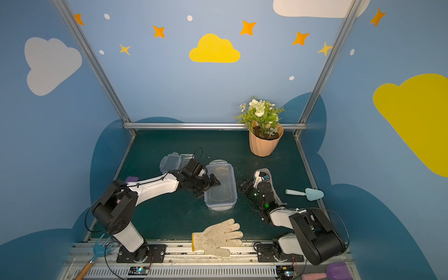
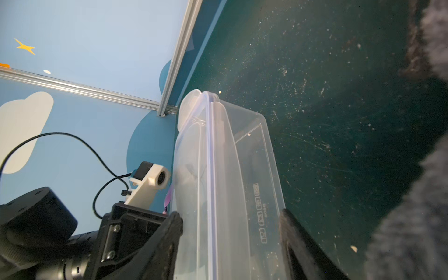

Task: Wipe the insides of the lunch boxes
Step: Open the fastener of the lunch box.

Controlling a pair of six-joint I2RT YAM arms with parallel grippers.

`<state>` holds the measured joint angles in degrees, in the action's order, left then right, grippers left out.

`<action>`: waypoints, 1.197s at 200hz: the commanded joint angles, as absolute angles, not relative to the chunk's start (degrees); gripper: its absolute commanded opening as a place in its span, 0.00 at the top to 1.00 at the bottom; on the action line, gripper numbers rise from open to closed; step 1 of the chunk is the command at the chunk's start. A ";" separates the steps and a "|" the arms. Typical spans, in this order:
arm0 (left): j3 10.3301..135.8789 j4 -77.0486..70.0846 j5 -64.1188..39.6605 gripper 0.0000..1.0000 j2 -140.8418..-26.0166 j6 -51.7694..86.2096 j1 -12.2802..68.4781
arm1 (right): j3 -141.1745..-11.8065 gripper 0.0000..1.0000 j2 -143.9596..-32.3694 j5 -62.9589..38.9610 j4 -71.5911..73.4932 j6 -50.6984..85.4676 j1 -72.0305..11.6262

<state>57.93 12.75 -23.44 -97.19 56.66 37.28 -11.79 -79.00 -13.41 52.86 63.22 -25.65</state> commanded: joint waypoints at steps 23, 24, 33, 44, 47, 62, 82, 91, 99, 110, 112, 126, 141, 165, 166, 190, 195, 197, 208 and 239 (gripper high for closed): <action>55.54 20.64 -17.93 0.00 -97.16 57.74 37.25 | -11.95 0.45 -89.85 -15.64 70.16 68.48 -25.96; 55.55 20.64 -17.80 0.00 -97.14 57.74 37.21 | -11.95 0.45 -90.15 -15.64 70.50 68.56 -25.99; 55.55 20.78 -17.76 0.00 -97.06 57.77 37.18 | -12.09 0.46 -92.46 -15.89 73.32 69.51 -26.33; 55.61 20.86 -17.67 0.00 -96.94 57.83 37.22 | -12.22 0.46 -95.17 -15.70 77.30 70.71 -26.91; 55.63 20.83 -17.67 0.00 -96.97 57.83 37.26 | -12.22 0.47 -95.90 -15.65 78.51 71.01 -27.04; 55.72 20.83 -17.58 0.00 -96.86 57.87 37.25 | -13.23 0.47 -98.59 -15.74 80.69 72.25 -28.03; 55.72 20.94 -17.42 0.01 -96.79 57.89 37.25 | -14.82 0.48 -99.82 -14.71 80.72 71.99 -30.41; 55.64 20.96 -17.40 0.00 -96.63 57.99 37.27 | -15.53 0.50 -100.17 -14.44 80.68 71.96 -31.21; 55.48 21.01 -17.23 0.00 -96.59 58.14 37.20 | -16.13 0.50 -100.52 -14.23 80.68 72.20 -31.98; 55.29 20.90 -17.07 0.00 -96.37 58.27 37.26 | -16.61 0.51 -100.89 -13.58 80.68 72.39 -32.64; 55.28 20.87 -17.06 0.00 -96.29 58.23 37.26 | -16.65 0.51 -100.96 -13.30 80.68 72.46 -32.81; 54.95 20.81 -16.89 0.00 -96.09 58.51 37.25 | -17.05 0.52 -101.16 -12.12 80.75 72.77 -33.46; 54.60 20.59 -16.54 0.00 -95.92 58.71 37.25 | -17.86 0.52 -101.16 -11.87 80.74 73.18 -33.73; 54.23 20.61 -15.73 0.00 -96.08 58.72 37.18 | -18.51 0.52 -101.08 -10.45 80.76 73.99 -34.42; 54.23 20.68 -15.73 0.00 -96.11 58.72 37.18 | -18.53 0.52 -101.07 -10.37 80.77 73.99 -34.39; 54.14 20.86 -15.62 0.01 -96.86 58.52 36.80 | -18.22 0.56 -100.98 -9.50 80.70 74.60 -34.37; 54.06 20.84 -15.55 0.01 -96.98 58.48 36.76 | -18.18 0.57 -101.07 -9.41 80.77 74.74 -34.41; 54.05 20.81 -15.62 0.01 -97.06 58.52 36.70 | -18.19 0.58 -101.14 -9.41 80.73 74.78 -34.38; 54.05 20.82 -15.60 0.01 -97.49 58.45 36.67 | -18.14 0.61 -101.40 -9.34 80.77 75.12 -34.37; 54.05 20.57 -15.69 0.01 -98.46 58.45 36.59 | -18.03 0.69 -101.83 -8.75 80.71 75.75 -34.52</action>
